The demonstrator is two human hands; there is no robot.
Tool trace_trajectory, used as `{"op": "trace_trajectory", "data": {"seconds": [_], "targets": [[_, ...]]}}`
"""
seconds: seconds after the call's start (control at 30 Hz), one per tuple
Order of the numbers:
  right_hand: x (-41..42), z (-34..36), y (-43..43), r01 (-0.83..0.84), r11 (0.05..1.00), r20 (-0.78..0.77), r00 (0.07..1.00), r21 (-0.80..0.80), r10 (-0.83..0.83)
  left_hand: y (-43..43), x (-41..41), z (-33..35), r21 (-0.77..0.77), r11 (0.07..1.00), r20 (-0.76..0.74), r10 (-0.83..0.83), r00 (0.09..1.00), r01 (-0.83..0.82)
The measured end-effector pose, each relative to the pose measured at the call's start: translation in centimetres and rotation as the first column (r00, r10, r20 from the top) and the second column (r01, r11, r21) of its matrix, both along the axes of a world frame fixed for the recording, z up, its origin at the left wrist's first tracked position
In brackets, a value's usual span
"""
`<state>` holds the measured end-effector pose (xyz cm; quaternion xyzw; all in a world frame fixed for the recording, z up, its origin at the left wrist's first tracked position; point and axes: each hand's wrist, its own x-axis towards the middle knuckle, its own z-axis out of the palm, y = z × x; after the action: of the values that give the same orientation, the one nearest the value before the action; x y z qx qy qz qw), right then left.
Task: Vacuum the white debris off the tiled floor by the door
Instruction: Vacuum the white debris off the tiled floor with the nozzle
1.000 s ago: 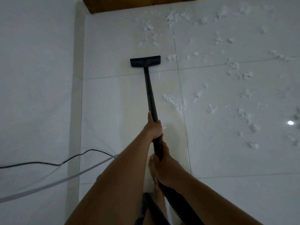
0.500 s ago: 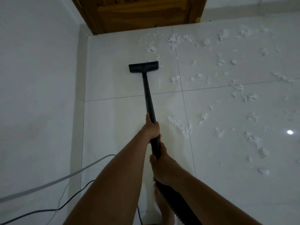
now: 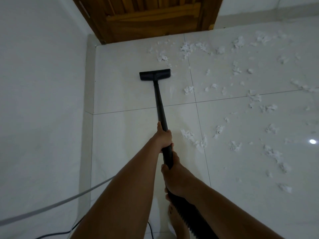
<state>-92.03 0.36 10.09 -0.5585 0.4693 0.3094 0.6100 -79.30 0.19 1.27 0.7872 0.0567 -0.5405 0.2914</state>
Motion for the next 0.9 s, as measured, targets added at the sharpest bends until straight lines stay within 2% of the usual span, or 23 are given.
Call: {"op": "trace_trajectory", "data": {"seconds": [0.33,0.57,0.73,0.9], "targets": [[-2.4,4.0,-1.7,-0.130,0.987,0.012,0.991,-0.095,0.132,-1.0,-2.7,2.8,-0.008,1.000,-0.077,0.022,0.997,-0.023],[-0.5,2.6,-5.7,-0.103,0.994,0.007,0.995,-0.046,0.104,-4.8,-0.7,1.0,-0.003,0.998,-0.062,0.055,0.997,-0.055],[1.9,1.0,-8.0,-0.022,0.999,-0.010,1.000,0.042,0.023,-7.2,2.1,-1.1,-0.006,0.997,-0.013,0.075,0.997,-0.075],[3.2,-0.9,-9.3,-0.026,0.998,0.004,1.000,0.048,0.026,-8.4,3.7,-2.7,0.000,0.998,0.020,0.070,0.997,-0.070]]}}
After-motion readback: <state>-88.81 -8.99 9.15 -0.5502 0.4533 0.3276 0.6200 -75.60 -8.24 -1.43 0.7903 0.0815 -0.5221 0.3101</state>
